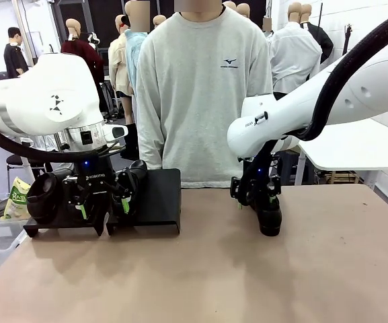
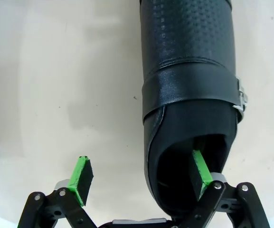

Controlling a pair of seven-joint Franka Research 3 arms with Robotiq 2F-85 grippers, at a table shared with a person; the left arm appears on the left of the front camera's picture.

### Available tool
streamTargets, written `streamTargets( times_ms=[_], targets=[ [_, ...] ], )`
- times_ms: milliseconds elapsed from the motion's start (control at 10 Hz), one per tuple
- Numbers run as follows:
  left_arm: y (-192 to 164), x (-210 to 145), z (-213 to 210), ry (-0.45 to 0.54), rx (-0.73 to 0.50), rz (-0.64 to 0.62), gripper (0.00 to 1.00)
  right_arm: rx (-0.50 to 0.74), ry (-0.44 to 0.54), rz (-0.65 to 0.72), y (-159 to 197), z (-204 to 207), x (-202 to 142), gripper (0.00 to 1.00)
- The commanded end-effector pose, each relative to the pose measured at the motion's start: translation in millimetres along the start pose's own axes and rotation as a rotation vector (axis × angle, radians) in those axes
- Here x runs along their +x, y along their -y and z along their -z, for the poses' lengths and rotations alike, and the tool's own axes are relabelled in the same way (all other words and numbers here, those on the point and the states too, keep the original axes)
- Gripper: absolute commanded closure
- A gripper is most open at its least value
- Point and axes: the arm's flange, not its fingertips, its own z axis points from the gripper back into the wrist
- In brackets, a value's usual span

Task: Organize the shoes by placing them on the stand.
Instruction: Pick up one Shoe and place it in the middle of the table.

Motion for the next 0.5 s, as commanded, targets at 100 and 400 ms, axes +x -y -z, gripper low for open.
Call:
streamTargets(
  times_ms=[100, 400],
  targets=[
    [-0.5, 0.1, -0.1, 0.003, 0.004, 0.008, 0.0, -0.041, 0.026, 0.029, -5.7, 3.3, 8.5, 0.25],
    [-0.5, 0.1, -0.1, 0.003, 0.004, 0.008, 0.0, -0.032, 0.016, 0.045, -5.6, 2.7, 8.5, 0.77]
  ],
)
